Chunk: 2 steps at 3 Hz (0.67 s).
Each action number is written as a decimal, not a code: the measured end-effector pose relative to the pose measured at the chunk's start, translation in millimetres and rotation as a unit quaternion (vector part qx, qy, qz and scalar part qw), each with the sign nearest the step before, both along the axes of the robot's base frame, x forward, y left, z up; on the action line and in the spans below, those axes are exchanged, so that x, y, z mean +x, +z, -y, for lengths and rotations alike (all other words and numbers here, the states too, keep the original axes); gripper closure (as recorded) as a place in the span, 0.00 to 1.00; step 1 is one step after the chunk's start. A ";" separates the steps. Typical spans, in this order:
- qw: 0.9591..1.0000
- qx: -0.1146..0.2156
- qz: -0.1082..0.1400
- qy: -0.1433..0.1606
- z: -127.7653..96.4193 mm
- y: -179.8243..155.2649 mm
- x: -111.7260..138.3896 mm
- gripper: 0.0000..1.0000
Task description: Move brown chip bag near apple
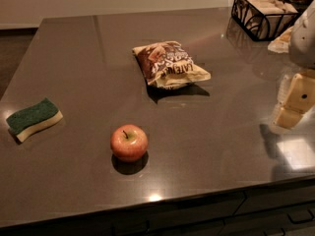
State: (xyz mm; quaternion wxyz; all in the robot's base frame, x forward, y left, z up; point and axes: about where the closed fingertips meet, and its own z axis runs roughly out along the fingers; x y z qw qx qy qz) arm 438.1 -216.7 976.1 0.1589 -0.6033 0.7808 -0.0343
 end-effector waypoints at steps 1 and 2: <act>1.000 0.000 0.000 0.000 0.0 0.0 0.0 0.00; 1.000 0.003 -0.009 0.000 -4.0 0.5 5.3 0.00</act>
Offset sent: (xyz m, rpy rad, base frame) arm 0.0140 0.0102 -0.0036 0.0168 0.0818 -0.0019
